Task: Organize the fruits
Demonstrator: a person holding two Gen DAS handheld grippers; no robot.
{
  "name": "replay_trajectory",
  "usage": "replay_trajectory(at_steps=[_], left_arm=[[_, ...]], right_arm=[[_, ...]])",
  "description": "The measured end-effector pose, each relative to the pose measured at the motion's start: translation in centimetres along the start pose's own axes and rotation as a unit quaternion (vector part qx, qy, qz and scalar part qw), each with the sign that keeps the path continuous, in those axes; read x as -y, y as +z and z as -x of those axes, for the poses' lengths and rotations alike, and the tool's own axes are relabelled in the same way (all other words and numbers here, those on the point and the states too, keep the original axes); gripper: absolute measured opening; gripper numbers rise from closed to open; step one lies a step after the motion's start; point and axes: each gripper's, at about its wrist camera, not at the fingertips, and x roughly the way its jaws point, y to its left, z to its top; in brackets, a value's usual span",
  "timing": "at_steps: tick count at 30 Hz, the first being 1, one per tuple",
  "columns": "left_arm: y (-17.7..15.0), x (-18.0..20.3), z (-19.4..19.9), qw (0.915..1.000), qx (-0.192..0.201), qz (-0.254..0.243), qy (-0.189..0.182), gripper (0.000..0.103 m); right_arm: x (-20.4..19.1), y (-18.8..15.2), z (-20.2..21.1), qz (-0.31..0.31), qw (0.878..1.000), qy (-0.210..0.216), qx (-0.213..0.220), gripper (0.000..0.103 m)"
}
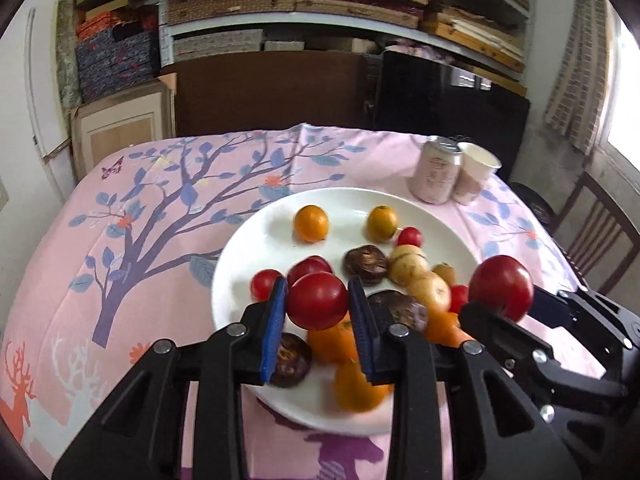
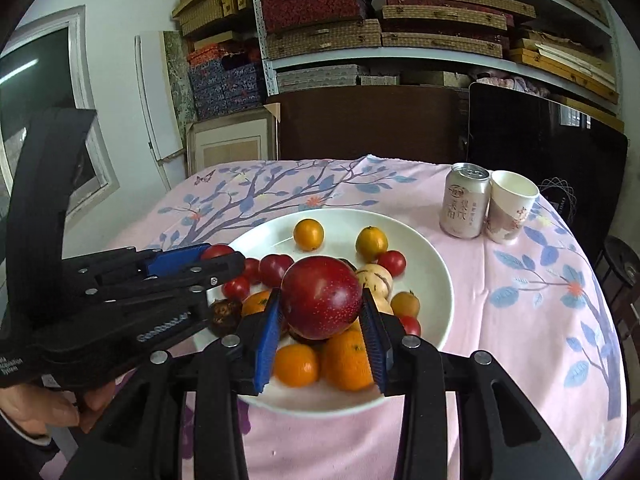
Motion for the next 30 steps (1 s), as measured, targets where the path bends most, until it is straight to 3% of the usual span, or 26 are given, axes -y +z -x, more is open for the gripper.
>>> replay_trajectory(at_steps=[2, 4, 5, 6, 9, 11, 14, 20, 30], left_arm=[[0.0, -0.7, -1.4, 0.9994, -0.010, 0.021, 0.025, 0.042], [-0.3, -1.5, -1.6, 0.9977, -0.013, 0.036, 0.056, 0.083], [-0.5, -1.9, -1.1, 0.9976, -0.002, 0.035, 0.059, 0.090], [-0.7, -1.9, -0.5, 0.9977, 0.011, 0.025, 0.062, 0.093], [-1.1, -1.5, 0.3, 0.9954, -0.002, -0.023, 0.093, 0.096], [-1.9, -1.2, 1.1, 0.9953, -0.005, -0.039, 0.089, 0.096], [-3.8, -0.9, 2.6, 0.9959, -0.003, -0.031, 0.085, 0.098], [-8.0, 0.8, 4.8, 0.9977, -0.015, -0.043, 0.050, 0.098], [-11.7, 1.7, 8.5, 0.9973, -0.004, -0.058, 0.044, 0.098]], right_arm=[[-0.2, 0.5, -1.8, 0.001, 1.000, -0.015, -0.010, 0.042], [0.3, 0.6, -2.1, -0.012, 0.999, -0.031, 0.003, 0.056], [0.7, 0.2, -1.8, -0.023, 0.999, -0.026, 0.009, 0.067], [1.1, 0.0, -1.5, -0.031, 0.999, -0.018, 0.012, 0.068], [2.0, -1.2, -0.3, -0.036, 0.999, -0.015, 0.005, 0.069], [2.5, -2.1, 0.7, -0.043, 0.999, -0.018, -0.001, 0.071], [3.3, -4.0, 2.4, -0.064, 0.998, -0.021, -0.010, 0.081], [3.2, -7.2, 4.9, -0.090, 0.995, -0.023, -0.041, 0.092], [1.0, -10.6, 7.6, -0.068, 0.996, -0.041, -0.050, 0.099]])
